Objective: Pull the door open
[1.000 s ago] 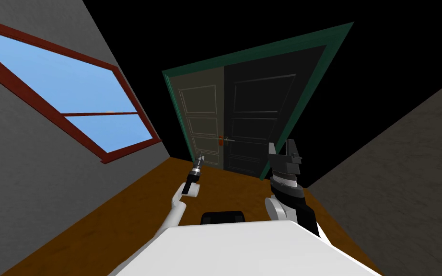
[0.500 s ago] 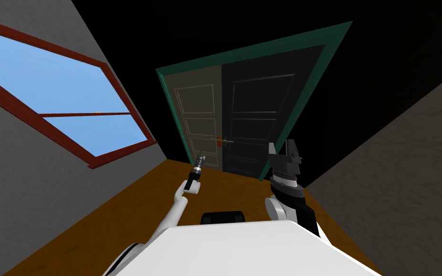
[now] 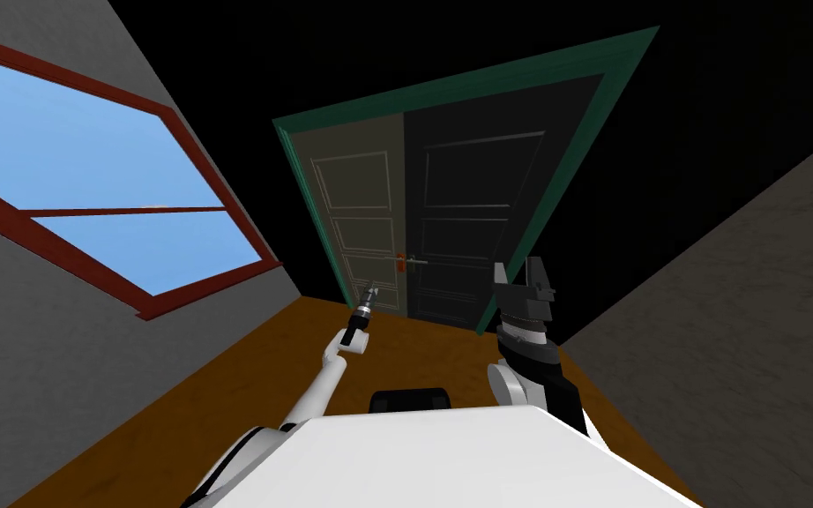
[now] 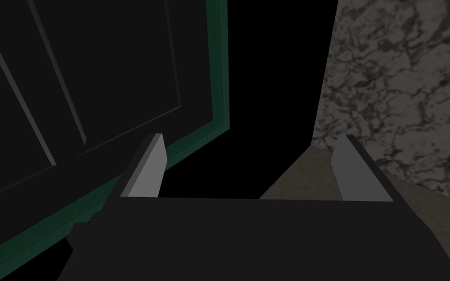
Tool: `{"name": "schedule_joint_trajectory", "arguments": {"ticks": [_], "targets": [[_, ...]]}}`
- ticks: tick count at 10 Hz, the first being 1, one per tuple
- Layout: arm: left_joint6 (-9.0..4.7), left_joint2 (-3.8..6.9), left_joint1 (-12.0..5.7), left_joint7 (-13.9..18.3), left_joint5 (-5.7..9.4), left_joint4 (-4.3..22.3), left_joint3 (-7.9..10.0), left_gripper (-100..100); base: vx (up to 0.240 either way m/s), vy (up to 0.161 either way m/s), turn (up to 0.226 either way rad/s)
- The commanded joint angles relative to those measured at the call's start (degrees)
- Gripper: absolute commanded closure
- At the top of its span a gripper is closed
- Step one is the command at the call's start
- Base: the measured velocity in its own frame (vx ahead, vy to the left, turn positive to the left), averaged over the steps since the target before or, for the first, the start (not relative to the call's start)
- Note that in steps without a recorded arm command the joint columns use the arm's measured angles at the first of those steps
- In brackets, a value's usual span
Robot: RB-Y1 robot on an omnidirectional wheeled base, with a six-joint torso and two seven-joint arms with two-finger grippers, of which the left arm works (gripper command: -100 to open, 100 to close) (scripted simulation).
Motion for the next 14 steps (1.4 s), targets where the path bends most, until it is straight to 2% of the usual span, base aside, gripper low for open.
{"name": "schedule_joint_trajectory", "arguments": {"ticks": [1, 3, 4, 7, 8, 14], "targets": [[0.04, 0.26, -1.32, 0.30, 0.22, 2.25, -0.07, -100, 0.052, -0.011, -0.032], [0.08, 0.64, -3.53, 0.80, 0.57, 5.62, -0.19, -100, 0.087, -0.004, -0.061], [0.08, 0.64, -3.53, 0.80, 0.57, 5.87, -0.19, -100, 0.075, -0.003, -0.013], [0.14, 1.19, -6.74, 1.52, 1.08, 11.02, -0.36, -100, 0.080, -0.009, -0.051], [0.14, 1.19, -6.74, 1.52, 1.08, 11.15, -0.36, -100, 0.074, 0.002, -0.011], [0.25, 2.09, -12.38, 2.78, 1.98, 20.41, -0.66, -100, 0.089, -0.001, -0.046]]}}
